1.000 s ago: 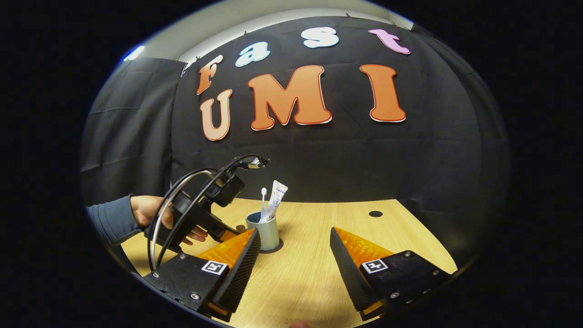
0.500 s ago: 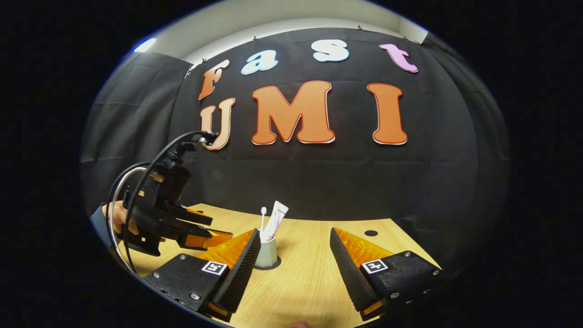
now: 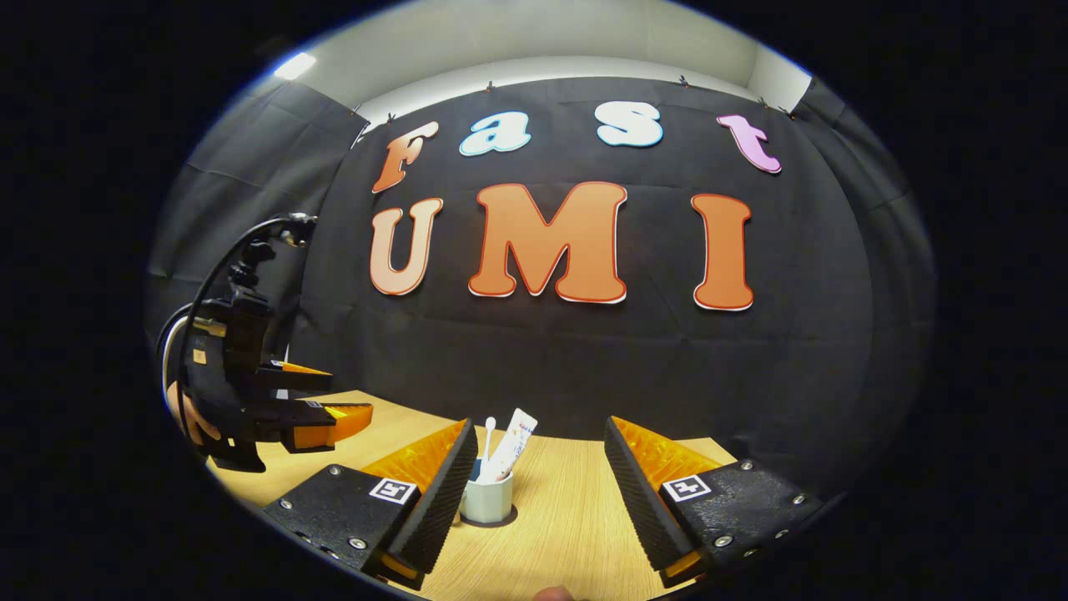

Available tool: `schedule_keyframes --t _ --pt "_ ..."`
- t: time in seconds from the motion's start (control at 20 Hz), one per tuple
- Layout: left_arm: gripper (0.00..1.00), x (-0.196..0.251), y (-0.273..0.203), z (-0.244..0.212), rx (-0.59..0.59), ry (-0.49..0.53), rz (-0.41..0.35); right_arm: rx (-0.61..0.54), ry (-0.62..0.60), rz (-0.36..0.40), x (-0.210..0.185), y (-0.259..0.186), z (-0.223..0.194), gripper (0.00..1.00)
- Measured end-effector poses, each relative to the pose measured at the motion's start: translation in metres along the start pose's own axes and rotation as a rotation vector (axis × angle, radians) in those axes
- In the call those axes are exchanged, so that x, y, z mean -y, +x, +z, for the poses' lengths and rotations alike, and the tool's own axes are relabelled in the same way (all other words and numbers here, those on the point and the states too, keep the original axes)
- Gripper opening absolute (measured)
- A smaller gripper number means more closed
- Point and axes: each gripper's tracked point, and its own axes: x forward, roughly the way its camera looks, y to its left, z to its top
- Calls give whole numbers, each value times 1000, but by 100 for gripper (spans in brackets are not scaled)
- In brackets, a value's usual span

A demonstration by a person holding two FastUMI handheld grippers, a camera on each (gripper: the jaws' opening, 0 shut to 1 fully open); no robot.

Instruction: Put the toothbrush and toothpaste on the desktop into the cup, then pick up the cup and place it on the coaster on the desktop.

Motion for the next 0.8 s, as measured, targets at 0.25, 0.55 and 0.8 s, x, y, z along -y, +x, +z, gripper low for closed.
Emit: schedule_keyframes --t 0.25,0.55,0.8 --pt "99 -14 -26 29 185 -57 55 63 -3 -19 -6 7 14 92" --pt "99 -19 -43 29 297 -100 95 92 -22 -18 -14 10 9 92" --pt "99 -26 -47 36 337 -101 119 107 6 -14 -16 15 12 92"
